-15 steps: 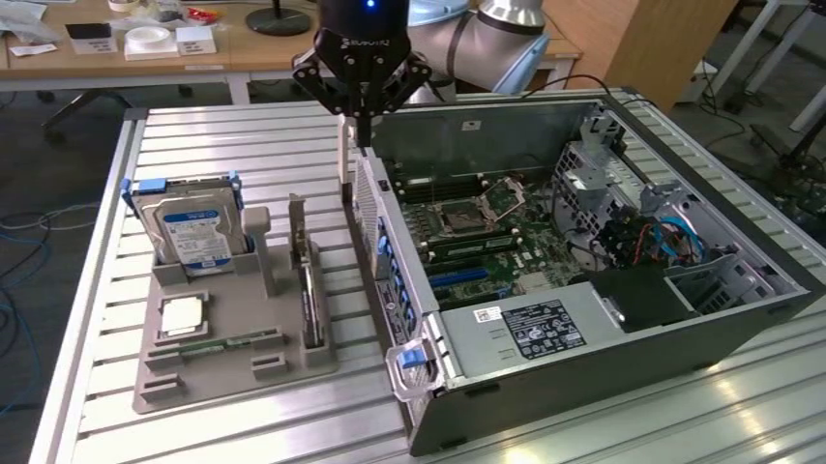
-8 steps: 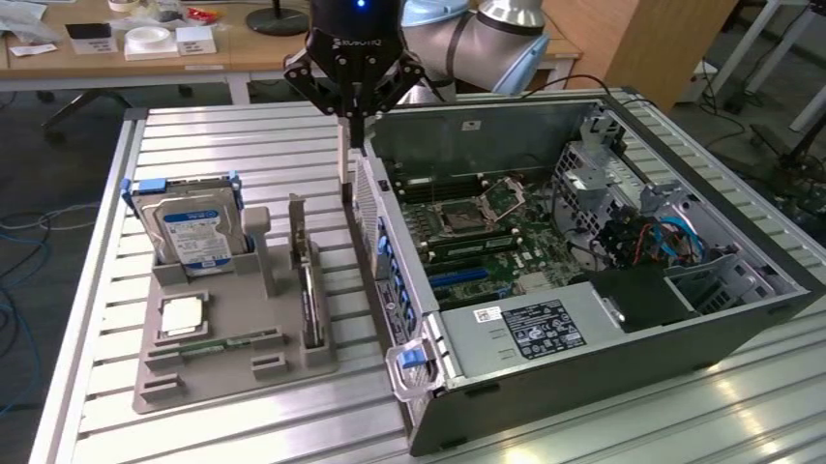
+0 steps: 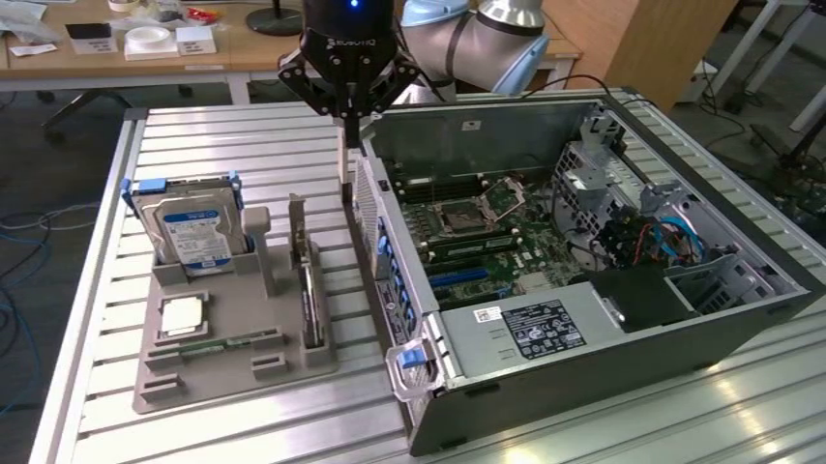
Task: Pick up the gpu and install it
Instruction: 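Reach for the gpu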
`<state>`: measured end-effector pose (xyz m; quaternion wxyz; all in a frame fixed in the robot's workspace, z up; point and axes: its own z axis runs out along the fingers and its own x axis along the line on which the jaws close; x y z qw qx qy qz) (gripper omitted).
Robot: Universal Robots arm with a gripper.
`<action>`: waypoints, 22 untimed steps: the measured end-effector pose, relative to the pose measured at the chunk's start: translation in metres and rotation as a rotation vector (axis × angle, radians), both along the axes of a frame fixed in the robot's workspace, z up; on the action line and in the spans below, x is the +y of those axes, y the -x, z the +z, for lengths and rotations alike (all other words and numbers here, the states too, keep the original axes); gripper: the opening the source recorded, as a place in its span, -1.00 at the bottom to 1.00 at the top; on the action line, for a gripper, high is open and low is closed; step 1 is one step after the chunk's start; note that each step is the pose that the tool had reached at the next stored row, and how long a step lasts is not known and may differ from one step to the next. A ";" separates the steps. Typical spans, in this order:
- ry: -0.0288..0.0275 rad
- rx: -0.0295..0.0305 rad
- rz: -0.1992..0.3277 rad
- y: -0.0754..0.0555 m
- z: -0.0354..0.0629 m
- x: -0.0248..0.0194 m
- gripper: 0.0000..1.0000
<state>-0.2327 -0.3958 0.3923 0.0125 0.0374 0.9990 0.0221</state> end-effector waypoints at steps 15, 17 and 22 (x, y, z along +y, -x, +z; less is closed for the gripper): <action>0.0000 0.0000 0.000 0.013 -0.0001 0.0003 -0.79; 0.0000 0.0000 0.000 0.015 -0.0001 0.0004 -0.79; -0.0001 0.0000 0.000 0.020 -0.0001 0.0005 -0.79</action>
